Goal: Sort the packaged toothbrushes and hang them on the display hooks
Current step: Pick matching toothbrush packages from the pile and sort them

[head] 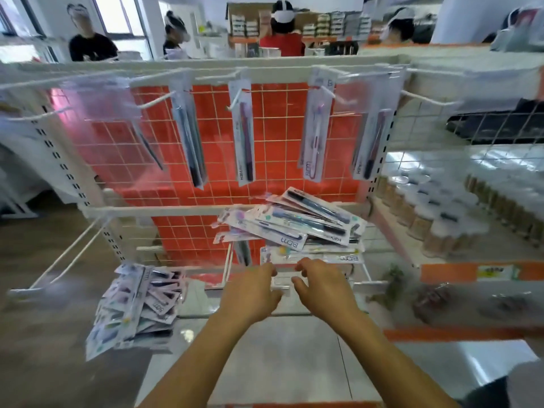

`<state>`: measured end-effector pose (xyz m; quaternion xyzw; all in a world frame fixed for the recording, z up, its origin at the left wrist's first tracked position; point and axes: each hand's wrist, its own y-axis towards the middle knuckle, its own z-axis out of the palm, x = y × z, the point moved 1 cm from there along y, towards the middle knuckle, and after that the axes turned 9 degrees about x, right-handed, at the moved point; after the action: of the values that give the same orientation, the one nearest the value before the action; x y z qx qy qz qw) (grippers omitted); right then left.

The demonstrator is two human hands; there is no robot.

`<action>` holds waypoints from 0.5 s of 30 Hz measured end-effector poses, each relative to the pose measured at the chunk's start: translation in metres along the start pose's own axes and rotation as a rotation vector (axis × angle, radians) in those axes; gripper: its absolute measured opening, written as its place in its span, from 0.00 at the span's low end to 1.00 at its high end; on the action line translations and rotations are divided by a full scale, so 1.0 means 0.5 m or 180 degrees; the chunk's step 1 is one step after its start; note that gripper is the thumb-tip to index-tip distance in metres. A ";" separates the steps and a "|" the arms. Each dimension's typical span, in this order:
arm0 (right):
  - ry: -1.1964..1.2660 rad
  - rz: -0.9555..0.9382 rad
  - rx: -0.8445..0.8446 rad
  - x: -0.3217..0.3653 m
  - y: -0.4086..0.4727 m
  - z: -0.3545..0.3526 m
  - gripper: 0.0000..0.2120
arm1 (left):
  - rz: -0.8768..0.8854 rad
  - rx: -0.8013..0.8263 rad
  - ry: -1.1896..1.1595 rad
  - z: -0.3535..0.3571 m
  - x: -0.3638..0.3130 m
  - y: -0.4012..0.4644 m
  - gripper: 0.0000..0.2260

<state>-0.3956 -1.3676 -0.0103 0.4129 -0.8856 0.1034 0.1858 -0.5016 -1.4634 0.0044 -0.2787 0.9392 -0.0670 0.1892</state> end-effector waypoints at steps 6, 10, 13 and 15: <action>-0.0022 0.0012 -0.0213 -0.069 0.103 -0.032 0.14 | -0.0308 -0.0367 -0.0719 -0.014 -0.003 0.107 0.18; 0.0049 0.0025 -0.0522 -0.105 0.178 -0.045 0.15 | -0.0715 -0.0589 -0.1376 -0.013 0.003 0.179 0.19; -0.0187 0.0008 -0.0412 -0.126 0.232 -0.047 0.19 | -0.1082 -0.0711 -0.1598 -0.012 0.006 0.224 0.24; -0.0207 -0.0060 -0.0428 -0.134 0.257 -0.041 0.20 | -0.1350 -0.0753 -0.1544 -0.012 0.001 0.243 0.28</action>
<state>-0.4501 -1.2321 -0.0234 0.4110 -0.8922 0.0284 0.1852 -0.5651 -1.3620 -0.0182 -0.4955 0.7893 0.0728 0.3552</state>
